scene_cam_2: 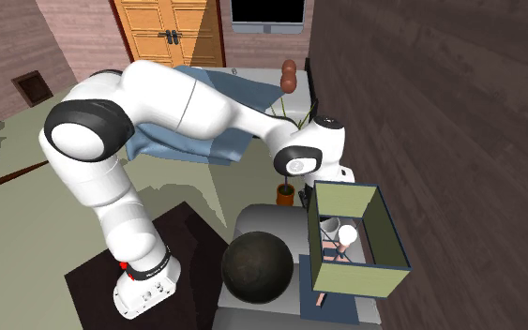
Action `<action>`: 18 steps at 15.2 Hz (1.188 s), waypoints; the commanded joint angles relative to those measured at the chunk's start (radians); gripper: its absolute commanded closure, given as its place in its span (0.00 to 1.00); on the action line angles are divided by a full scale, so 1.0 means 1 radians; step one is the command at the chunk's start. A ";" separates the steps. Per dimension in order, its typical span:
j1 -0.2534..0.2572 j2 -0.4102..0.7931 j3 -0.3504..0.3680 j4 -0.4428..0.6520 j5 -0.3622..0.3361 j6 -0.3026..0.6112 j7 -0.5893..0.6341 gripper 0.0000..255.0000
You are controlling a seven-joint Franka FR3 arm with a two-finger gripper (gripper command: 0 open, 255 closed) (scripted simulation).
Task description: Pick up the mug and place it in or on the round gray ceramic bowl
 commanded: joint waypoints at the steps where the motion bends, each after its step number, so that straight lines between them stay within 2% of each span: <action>1: 0.000 0.000 0.000 0.000 0.000 0.000 0.000 1.00; 4: 0.000 0.000 0.000 0.000 0.000 0.000 0.000 1.00; 18: 0.005 -0.068 0.010 0.125 -0.029 -0.186 0.015 1.00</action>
